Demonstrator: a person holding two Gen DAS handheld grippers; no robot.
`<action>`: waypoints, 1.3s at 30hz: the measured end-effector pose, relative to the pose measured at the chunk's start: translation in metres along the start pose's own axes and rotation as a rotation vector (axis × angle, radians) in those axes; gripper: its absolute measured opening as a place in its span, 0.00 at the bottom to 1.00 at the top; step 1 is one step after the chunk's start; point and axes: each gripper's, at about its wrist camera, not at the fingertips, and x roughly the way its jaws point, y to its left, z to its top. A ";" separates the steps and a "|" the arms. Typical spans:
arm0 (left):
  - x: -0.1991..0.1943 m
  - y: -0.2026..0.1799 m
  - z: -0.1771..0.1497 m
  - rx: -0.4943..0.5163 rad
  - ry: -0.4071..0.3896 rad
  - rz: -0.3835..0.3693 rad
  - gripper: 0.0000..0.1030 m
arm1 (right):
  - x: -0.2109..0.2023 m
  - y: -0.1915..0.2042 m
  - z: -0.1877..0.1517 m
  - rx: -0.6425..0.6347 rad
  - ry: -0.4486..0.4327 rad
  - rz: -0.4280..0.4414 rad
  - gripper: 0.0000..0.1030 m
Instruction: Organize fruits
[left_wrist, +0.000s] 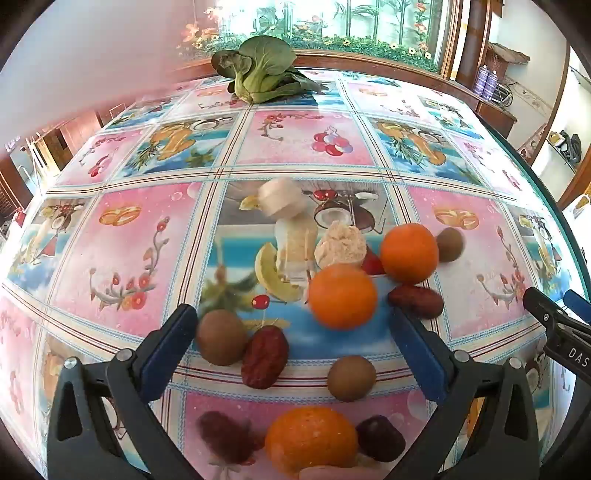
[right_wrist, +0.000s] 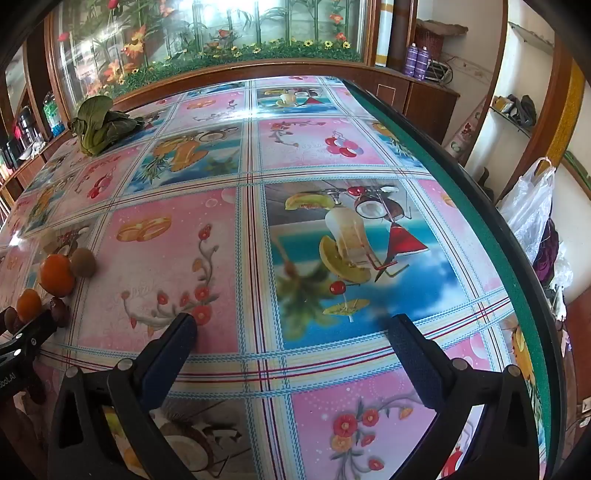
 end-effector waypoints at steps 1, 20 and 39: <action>0.000 0.000 0.000 -0.003 0.000 -0.004 1.00 | 0.000 0.000 0.000 0.000 0.002 0.000 1.00; 0.000 0.000 0.000 -0.001 -0.001 -0.002 1.00 | 0.001 0.001 0.000 0.000 0.004 0.000 1.00; -0.124 0.027 -0.023 0.048 -0.182 -0.032 0.94 | -0.135 0.012 -0.024 -0.135 -0.208 0.271 0.90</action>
